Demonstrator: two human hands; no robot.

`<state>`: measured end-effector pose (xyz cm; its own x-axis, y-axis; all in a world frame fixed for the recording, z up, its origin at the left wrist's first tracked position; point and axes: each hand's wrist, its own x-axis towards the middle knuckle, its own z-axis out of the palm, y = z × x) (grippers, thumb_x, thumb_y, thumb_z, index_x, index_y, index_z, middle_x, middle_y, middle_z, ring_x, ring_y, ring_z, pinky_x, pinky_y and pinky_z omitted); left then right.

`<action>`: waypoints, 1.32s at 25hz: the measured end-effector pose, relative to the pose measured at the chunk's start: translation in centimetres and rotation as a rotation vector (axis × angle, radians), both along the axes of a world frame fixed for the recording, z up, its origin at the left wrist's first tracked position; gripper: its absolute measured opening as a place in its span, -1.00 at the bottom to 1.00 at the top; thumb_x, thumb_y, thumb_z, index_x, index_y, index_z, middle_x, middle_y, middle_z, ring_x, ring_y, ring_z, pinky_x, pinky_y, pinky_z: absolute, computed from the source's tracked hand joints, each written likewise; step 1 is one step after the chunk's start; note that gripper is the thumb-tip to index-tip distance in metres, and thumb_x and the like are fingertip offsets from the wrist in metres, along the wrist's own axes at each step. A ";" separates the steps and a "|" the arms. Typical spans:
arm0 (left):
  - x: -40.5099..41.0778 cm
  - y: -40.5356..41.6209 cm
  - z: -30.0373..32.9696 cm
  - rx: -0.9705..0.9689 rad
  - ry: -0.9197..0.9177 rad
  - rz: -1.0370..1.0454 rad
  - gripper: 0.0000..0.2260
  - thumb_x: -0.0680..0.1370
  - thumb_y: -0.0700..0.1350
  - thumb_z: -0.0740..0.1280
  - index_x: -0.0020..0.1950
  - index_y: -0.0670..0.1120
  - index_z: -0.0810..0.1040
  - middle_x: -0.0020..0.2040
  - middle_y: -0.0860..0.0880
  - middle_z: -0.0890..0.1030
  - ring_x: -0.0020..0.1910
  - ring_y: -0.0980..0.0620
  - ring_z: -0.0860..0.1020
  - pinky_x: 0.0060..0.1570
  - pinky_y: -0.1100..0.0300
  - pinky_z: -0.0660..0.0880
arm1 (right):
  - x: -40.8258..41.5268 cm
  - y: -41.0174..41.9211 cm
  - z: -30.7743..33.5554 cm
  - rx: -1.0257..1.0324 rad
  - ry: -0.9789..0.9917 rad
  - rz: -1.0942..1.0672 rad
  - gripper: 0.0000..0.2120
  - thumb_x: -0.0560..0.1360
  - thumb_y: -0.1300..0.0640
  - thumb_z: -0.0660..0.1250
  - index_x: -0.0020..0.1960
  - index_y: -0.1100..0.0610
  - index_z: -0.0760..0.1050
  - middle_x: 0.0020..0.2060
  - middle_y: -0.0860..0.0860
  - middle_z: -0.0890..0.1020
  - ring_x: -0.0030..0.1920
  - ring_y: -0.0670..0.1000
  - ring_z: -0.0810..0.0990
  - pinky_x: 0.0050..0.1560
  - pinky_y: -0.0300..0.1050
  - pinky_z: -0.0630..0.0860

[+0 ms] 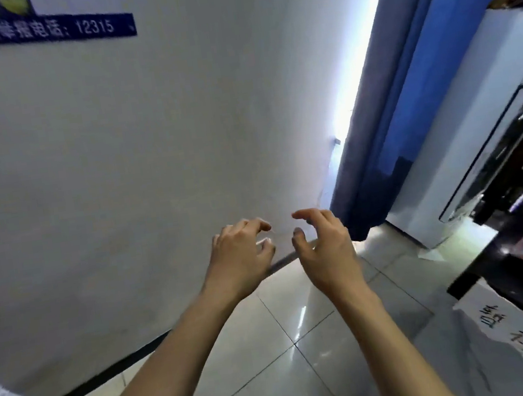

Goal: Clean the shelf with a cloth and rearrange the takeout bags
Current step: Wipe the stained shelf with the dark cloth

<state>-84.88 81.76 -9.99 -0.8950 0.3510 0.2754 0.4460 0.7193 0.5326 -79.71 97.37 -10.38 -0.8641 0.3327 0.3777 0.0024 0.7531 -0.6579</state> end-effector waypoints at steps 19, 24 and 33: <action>-6.3 -36.6 -0.8 0.020 0.038 0.752 -0.74 0.59 0.03 0.26 0.27 0.08 0.50 0.24 0.09 0.58 0.22 0.00 0.48 0.20 0.07 0.37 | -18.4 -38.3 -0.2 0.008 -0.001 0.814 -0.74 0.60 0.08 0.31 0.28 -0.03 0.52 0.16 -0.06 0.57 0.18 0.02 0.54 0.25 0.04 0.48; -5.5 -42.9 -1.4 0.014 0.057 1.058 -0.74 0.57 0.02 0.30 0.26 0.05 0.52 0.24 0.07 0.59 0.24 0.00 0.49 0.22 0.09 0.34 | -21.1 -47.1 -0.9 0.009 -0.014 1.109 -0.72 0.59 0.12 0.32 0.29 0.01 0.55 0.19 -0.02 0.57 0.19 0.04 0.56 0.27 0.06 0.48; -2.6 -46.7 -2.6 0.014 0.038 1.539 -0.73 0.54 0.06 0.40 0.21 0.03 0.58 0.17 0.03 0.67 0.14 0.00 0.59 0.22 0.14 0.51 | -22.7 -58.2 -2.6 -0.011 -0.077 1.610 -0.78 0.57 0.10 0.36 0.22 0.02 0.57 0.12 -0.03 0.61 0.12 0.00 0.59 0.20 0.00 0.55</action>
